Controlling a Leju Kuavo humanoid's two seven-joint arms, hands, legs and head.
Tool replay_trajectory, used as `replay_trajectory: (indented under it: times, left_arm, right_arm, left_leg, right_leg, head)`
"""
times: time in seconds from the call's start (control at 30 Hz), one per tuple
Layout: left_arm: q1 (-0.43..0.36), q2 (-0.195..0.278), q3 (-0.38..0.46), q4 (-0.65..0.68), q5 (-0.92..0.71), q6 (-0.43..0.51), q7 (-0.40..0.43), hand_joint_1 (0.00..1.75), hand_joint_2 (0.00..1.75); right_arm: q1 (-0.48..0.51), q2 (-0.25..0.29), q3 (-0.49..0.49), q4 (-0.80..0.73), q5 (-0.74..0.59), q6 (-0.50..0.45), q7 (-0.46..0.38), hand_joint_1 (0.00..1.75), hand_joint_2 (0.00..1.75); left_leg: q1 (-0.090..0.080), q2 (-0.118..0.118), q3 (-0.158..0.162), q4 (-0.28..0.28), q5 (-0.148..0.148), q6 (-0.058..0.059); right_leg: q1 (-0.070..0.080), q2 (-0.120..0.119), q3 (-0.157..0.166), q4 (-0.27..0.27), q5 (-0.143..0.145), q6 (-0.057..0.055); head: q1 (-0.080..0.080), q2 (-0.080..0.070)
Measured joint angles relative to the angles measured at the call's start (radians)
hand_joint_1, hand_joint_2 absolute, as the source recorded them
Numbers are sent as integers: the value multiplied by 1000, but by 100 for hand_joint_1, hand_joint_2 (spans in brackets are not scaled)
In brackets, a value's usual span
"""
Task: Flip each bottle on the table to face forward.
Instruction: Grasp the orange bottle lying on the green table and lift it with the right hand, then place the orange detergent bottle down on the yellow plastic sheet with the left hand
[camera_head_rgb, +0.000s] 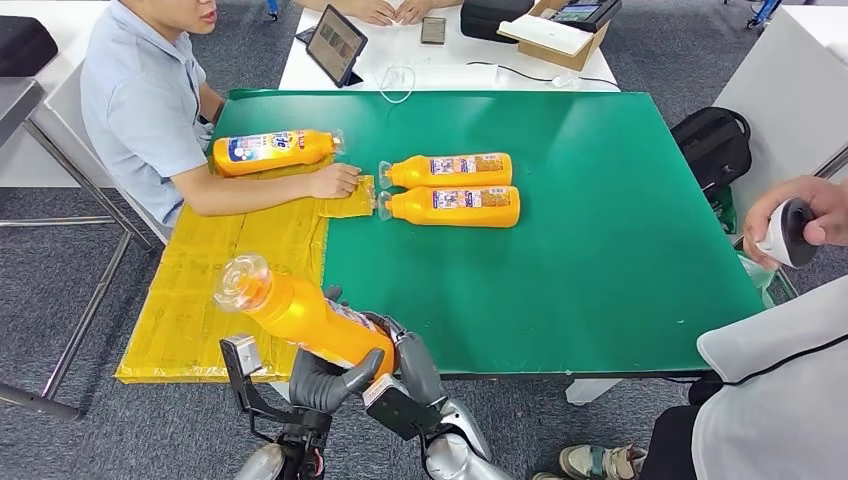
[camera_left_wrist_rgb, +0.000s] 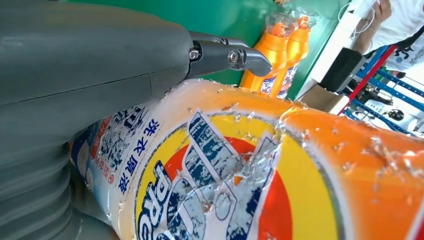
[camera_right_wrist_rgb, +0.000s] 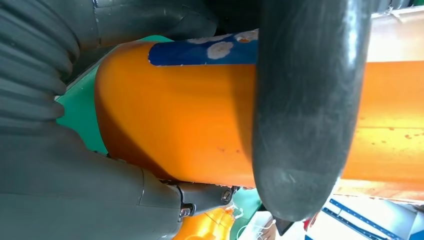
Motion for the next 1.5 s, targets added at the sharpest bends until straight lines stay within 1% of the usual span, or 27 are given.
replay_trajectory:
  times: [0.03, 0.07, 0.1, 0.17, 0.2, 0.23, 0.37, 0.5, 0.63, 0.7, 0.77, 0.9, 1.03, 1.13, 1.23, 1.33, 1.5]
  left_arm:
    - [2, 1, 3, -2, 6, -1, 1, 168, 175]
    - [4, 1, 6, -4, 14, -1, 2, 174, 175]
    - [6, 1, 9, -5, 23, -1, 3, 175, 175]
    - [10, 2, 16, -8, 40, 2, 7, 175, 175]
    - [12, 3, 20, -10, 48, 4, 11, 175, 175]
    - [13, 3, 24, -12, 57, 6, 15, 175, 175]
    - [12, 3, 45, -22, 74, 23, 20, 175, 175]
    - [13, -2, 70, -42, 79, 41, 17, 175, 175]
    - [35, -11, 90, -81, 79, 63, 23, 175, 175]
    - [45, -11, 99, -99, 72, 77, 27, 175, 175]
    - [46, -7, 106, -104, 28, 112, 32, 175, 175]
    - [21, 14, 111, -73, -154, 215, 22, 175, 175]
    - [-34, 49, 118, 17, -413, 360, -4, 175, 175]
    - [-77, 79, 143, 95, -617, 437, 24, 175, 175]
    - [-116, 107, 182, 166, -782, 457, 67, 175, 175]
    - [-158, 131, 227, 232, -914, 443, 117, 174, 175]
    - [-240, 175, 265, 340, -1179, 398, 251, 174, 175]
  right_arm:
    - [-3, 1, 3, 4, 0, -2, 0, 173, 175]
    - [-5, 1, 7, 9, 1, -3, 0, 167, 175]
    - [-7, 2, 10, 14, 3, -7, 0, 145, 175]
    - [-9, 3, 17, 26, 12, -25, 0, 59, 175]
    - [-8, 3, 21, 32, 18, -37, 0, 22, 175]
    - [-7, 3, 26, 38, 26, -52, -1, 0, 175]
    - [8, 2, 41, 59, 56, -129, -2, 0, 0]
    - [35, -3, 49, 67, 72, -196, -1, 0, 0]
    - [66, -18, 64, 55, 84, -260, -1, 0, 0]
    - [87, -31, 66, 34, 110, -286, -1, 0, 0]
    - [104, -43, 61, 7, 153, -297, -1, 0, 0]
    - [136, -59, 33, -50, 238, -300, -1, 0, 0]
    - [162, -71, 8, -97, 274, -300, -1, 0, 0]
    - [178, -77, -4, -124, 271, -300, -1, 0, 0]
    - [189, -81, -13, -139, 250, -300, -1, 0, 0]
    - [194, -84, -16, -144, 212, -301, -1, 0, 0]
    - [195, -89, -16, -145, 167, -301, -1, 0, 0]
  left_leg:
    - [0, 0, 0, 0, 0, 0]
    - [0, 0, 0, 0, 0, 0]
    - [0, 0, 0, 0, 0, 0]
    - [0, 0, 0, 0, 0, 0]
    - [0, 0, 0, 0, 0, 0]
    - [0, 0, 0, 0, 0, 0]
    - [0, 0, 0, 0, 0, 0]
    - [0, 0, -1, 0, 0, 0]
    - [0, 0, -1, 0, 0, 0]
    - [0, 0, -1, 0, 0, 0]
    - [0, 0, -2, 0, 0, 0]
    - [0, -1, -2, 0, 0, 0]
    - [0, 0, -1, 0, 0, 0]
    - [0, 0, -1, 0, 0, 0]
    - [0, 0, -1, 0, 0, 0]
    - [0, 0, -1, 0, 0, 0]
    - [0, 0, -1, 0, 0, 0]
  right_leg:
    - [0, 0, 0, 0, 0, 0]
    - [0, 0, 0, 0, 0, 0]
    - [0, 0, 0, 0, 0, 0]
    - [0, 0, 0, 0, 0, 0]
    - [0, 0, 0, 0, 0, 0]
    - [0, 0, 0, 0, 0, 0]
    - [0, 0, 0, 0, 0, 0]
    - [0, 0, 0, 0, 0, 0]
    - [0, 0, 0, 0, 0, 0]
    - [0, 0, -1, 0, 0, 0]
    - [0, 0, -1, 0, 0, 0]
    - [0, 0, -2, 0, 0, 0]
    - [0, 0, -1, 0, 0, 0]
    - [0, 0, -1, 0, 0, 0]
    - [0, 0, -1, 0, 0, 0]
    - [0, 0, -1, 0, 0, 0]
    - [0, 0, -1, 0, 0, 0]
  head:
    - [0, 0]
    - [0, 0]
    - [0, 0]
    - [0, 0]
    - [0, 0]
    - [0, 0]
    - [0, 0]
    - [0, 0]
    - [0, 0]
    - [0, 0]
    - [0, 0]
    - [0, 0]
    - [0, 0]
    - [0, 0]
    - [0, 0]
    - [0, 0]
    - [0, 0]
